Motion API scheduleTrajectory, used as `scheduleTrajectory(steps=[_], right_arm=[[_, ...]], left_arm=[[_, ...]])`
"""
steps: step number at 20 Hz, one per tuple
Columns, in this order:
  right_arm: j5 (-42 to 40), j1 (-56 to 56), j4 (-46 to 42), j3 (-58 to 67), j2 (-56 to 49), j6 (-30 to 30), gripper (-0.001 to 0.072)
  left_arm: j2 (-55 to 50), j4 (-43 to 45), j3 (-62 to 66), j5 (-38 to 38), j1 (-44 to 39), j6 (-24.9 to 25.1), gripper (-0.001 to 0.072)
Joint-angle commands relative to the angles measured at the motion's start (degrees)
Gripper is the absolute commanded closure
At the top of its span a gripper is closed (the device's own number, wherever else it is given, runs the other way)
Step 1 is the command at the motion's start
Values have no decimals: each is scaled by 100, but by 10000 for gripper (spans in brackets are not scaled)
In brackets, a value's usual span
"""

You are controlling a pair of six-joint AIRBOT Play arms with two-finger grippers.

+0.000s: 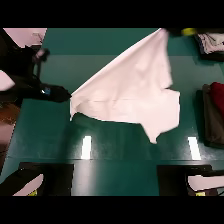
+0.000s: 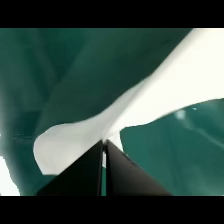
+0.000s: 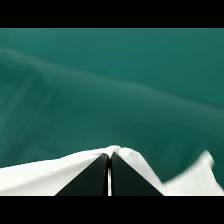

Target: Fold the shirts.

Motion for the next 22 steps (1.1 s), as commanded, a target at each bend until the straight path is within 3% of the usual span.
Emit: scheduleTrajectory(steps=[1,4,5,6,7,10,14,18,22], right_arm=[[-817,509,-184,9,-1202,114,698],[-1102,573,199,7,-1569,260,689],[-1204,538,479,7,-1606,258,555],[-1320,472,769,9,-1611,258,326],[-1379,391,1038,13,-1591,258,232],[-1008,46,1279,7,-1274,254,236],[776,-525,1257,4,-638,-192,263],[2240,-977,1259,-367,-46,-339,263],[1998,-1189,1257,-1738,826,-483,263]], left_arm=[[-238,933,-986,1840,4,-236,682],[-468,955,-960,2594,7,-317,680],[-485,953,-957,2736,7,-417,614],[-485,953,-957,2850,4,-555,315],[-483,979,-942,2879,7,-662,124],[-446,1871,-404,2229,7,-662,122],[-435,3386,702,472,39,-640,122],[-435,2009,302,-352,713,-413,122],[-437,1521,-796,-192,833,-37,122]])
